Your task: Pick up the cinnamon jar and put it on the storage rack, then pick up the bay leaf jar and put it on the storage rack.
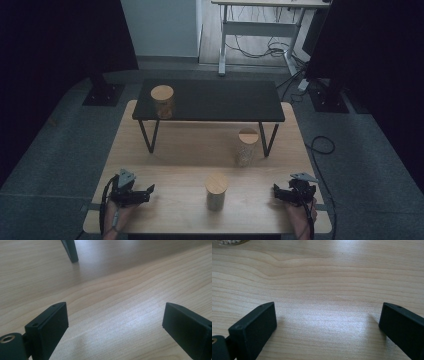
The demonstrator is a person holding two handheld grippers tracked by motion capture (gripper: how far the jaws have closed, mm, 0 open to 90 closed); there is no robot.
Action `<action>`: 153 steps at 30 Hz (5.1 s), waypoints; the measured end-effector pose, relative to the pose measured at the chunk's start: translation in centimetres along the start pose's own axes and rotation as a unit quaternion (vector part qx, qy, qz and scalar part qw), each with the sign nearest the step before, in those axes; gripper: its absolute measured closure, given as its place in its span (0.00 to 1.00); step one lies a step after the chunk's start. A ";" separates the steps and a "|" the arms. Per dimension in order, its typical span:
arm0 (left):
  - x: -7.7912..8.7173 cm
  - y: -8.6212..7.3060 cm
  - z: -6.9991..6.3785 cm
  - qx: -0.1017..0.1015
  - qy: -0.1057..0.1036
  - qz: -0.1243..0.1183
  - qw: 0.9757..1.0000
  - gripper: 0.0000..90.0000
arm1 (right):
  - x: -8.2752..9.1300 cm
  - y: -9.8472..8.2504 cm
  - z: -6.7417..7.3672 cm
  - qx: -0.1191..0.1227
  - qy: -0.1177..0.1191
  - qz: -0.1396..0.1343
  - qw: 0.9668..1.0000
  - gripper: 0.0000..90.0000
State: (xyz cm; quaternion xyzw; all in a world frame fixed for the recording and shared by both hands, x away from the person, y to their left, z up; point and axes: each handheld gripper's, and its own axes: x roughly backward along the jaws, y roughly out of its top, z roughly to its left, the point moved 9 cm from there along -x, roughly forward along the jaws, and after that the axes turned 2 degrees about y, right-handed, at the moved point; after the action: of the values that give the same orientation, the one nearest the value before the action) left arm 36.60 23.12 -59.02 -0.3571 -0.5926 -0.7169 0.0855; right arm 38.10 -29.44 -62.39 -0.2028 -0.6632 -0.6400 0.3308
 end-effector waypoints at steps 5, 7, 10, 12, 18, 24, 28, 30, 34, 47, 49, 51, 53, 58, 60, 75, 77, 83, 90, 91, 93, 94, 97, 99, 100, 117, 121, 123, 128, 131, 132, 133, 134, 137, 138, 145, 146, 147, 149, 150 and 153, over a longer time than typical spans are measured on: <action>-0.4 -0.7 0.0 0.002 0.003 0.016 1.000 0.06 | 0.0 0.0 0.0 0.000 0.000 0.000 1.000 0.01; -0.6 -0.9 0.0 0.000 0.006 0.024 1.000 0.06 | 0.0 0.0 0.0 0.000 0.001 0.000 1.000 0.01; -0.9 -1.2 -0.1 -0.001 0.009 0.032 0.999 0.06 | 0.0 0.0 0.1 0.002 0.002 0.001 1.000 0.01; -1.1 -1.3 -0.1 -0.003 0.012 0.038 0.999 0.06 | 0.0 0.0 0.2 0.004 0.005 0.001 1.000 0.01; -1.6 -1.8 -0.1 -0.004 0.016 0.054 0.998 0.05 | 0.1 0.0 0.3 0.014 0.011 -0.005 1.000 0.02; -1.7 -2.0 0.0 0.007 0.009 0.054 0.998 0.05 | 0.3 0.1 0.4 0.010 0.018 -0.013 1.000 0.01; -1.7 -2.0 0.1 0.009 0.009 0.056 0.998 0.05 | 0.4 0.2 0.6 0.011 0.020 -0.016 1.000 0.00; -1.7 -2.0 0.2 0.009 0.008 0.056 0.998 0.05 | 0.5 0.3 0.7 0.012 0.022 -0.018 1.000 0.00; -1.7 -2.0 0.2 0.009 0.008 0.055 0.998 0.04 | 0.7 0.3 0.9 0.009 0.027 -0.018 0.999 0.00; -1.7 -2.0 0.2 0.007 0.006 0.055 0.998 0.04 | 1.3 0.8 1.5 0.026 0.031 -0.026 0.999 0.03; -1.7 -2.0 0.2 0.007 0.006 0.055 0.998 0.04 | 1.5 0.9 1.6 0.027 0.031 -0.029 0.999 0.03; -1.7 -2.0 0.2 0.007 0.006 0.055 0.998 0.04 | 1.7 1.1 1.7 0.030 0.031 -0.032 0.999 0.03; -1.7 -2.0 0.2 0.007 0.006 0.056 0.998 0.04 | 1.8 1.2 1.8 0.030 0.032 -0.035 0.998 0.03; -1.7 -2.0 0.2 0.008 0.007 0.055 0.998 0.04 | 2.2 1.4 1.9 0.033 0.034 -0.042 0.998 0.03; -1.7 -2.0 0.3 0.009 0.008 0.055 0.998 0.04 | 2.3 1.5 2.0 0.035 0.035 -0.045 0.998 0.03; -1.7 -2.1 0.3 0.011 0.010 0.055 0.998 0.04 | 3.6 2.2 2.9 0.034 0.049 -0.058 0.997 0.02; -1.7 -2.1 0.3 0.011 0.010 0.055 0.998 0.04 | 3.9 2.4 3.2 0.035 0.053 -0.062 0.996 0.02; -1.7 -2.1 0.3 0.011 0.010 0.055 0.998 0.04 | 4.4 2.8 3.9 0.043 0.059 -0.066 0.995 0.02; -1.7 -2.1 0.3 0.011 0.010 0.055 0.998 0.04 | 5.1 3.2 4.7 0.048 0.068 -0.074 0.994 0.02; -1.7 -2.1 0.3 0.011 0.010 0.055 0.998 0.04 | 5.2 3.2 4.8 0.049 0.069 -0.075 0.994 0.02; -1.7 -2.1 0.3 0.011 0.010 0.055 0.998 0.04 | 5.3 3.3 5.0 0.050 0.071 -0.077 0.993 0.02; -1.7 -2.0 0.3 0.011 0.010 0.055 0.998 0.04 | 5.4 3.3 5.1 0.051 0.072 -0.078 0.993 0.02; -1.7 -2.1 0.3 0.011 0.010 0.055 0.998 0.04 | 5.6 3.4 5.4 0.053 0.075 -0.078 0.993 0.02; -1.7 -2.1 0.3 0.011 0.010 0.055 0.998 0.04 | 5.8 3.5 5.6 0.055 0.076 -0.080 0.992 0.02; -1.7 -2.1 0.3 0.011 0.010 0.055 0.998 0.04 | 5.8 3.5 5.7 0.055 0.077 -0.080 0.992 0.02; -1.7 -2.1 0.3 0.011 0.010 0.055 0.998 0.04 | 6.7 3.8 8.4 0.076 0.102 -0.087 0.988 0.02; -1.7 -2.1 0.3 0.011 0.010 0.055 0.998 0.04 | 6.8 3.9 9.0 0.079 0.109 -0.087 0.987 0.02; -1.7 -2.0 0.3 0.011 0.010 0.055 0.998 0.04 | 6.9 3.9 9.2 0.081 0.111 -0.088 0.987 0.02; -1.7 -2.1 0.3 0.011 0.010 0.055 0.998 0.04 | 7.2 4.0 9.9 0.083 0.119 -0.090 0.985 0.02; -1.7 -2.1 0.3 0.011 0.010 0.055 0.998 0.04 | 7.3 4.0 10.3 0.086 0.122 -0.091 0.985 0.02; -1.7 -2.1 0.3 0.011 0.010 0.055 0.998 0.04 | 7.3 4.0 10.5 0.086 0.124 -0.091 0.984 0.02; -1.7 -2.0 0.3 0.011 0.010 0.055 0.998 0.04 | 7.4 4.1 10.6 0.087 0.126 -0.092 0.984 0.02; -1.7 -2.1 0.3 0.011 0.010 0.055 0.998 0.04 | 7.5 4.1 10.8 0.088 0.128 -0.092 0.984 0.02; -1.7 -2.1 0.3 0.011 0.010 0.055 0.998 0.04 | 7.7 4.2 11.1 0.089 0.133 -0.095 0.983 0.02; -1.7 -2.1 0.3 0.011 0.010 0.055 0.998 0.04 | 7.8 4.2 11.3 0.089 0.134 -0.095 0.982 0.02; -1.7 -2.1 0.3 0.011 0.010 0.055 0.998 0.04 | 8.1 4.3 11.9 0.091 0.142 -0.097 0.981 0.02; -1.7 -2.0 0.3 0.011 0.010 0.055 0.998 0.04 | 8.1 4.3 12.0 0.091 0.144 -0.097 0.981 0.02; -1.7 -2.0 0.3 0.011 0.010 0.055 0.998 0.04 | 8.1 4.3 12.1 0.091 0.145 -0.097 0.980 0.02; -1.7 -2.0 0.3 0.011 0.010 0.055 0.998 0.04 | 8.2 4.3 12.3 0.091 0.147 -0.097 0.980 0.02; -1.7 -2.0 0.3 0.011 0.010 0.055 0.998 0.04 | 8.3 4.3 12.5 0.091 0.149 -0.098 0.980 0.02; -1.7 -2.0 0.3 0.011 0.010 0.055 0.998 0.04 | 8.5 4.4 12.8 0.093 0.152 -0.100 0.979 0.02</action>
State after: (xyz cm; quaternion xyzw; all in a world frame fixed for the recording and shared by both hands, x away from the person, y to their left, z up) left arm 36.82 23.43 -61.66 -0.3809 -0.5790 -0.7081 0.1349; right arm 32.95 -17.75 -52.86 -0.0041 -0.6786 -0.6288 0.3796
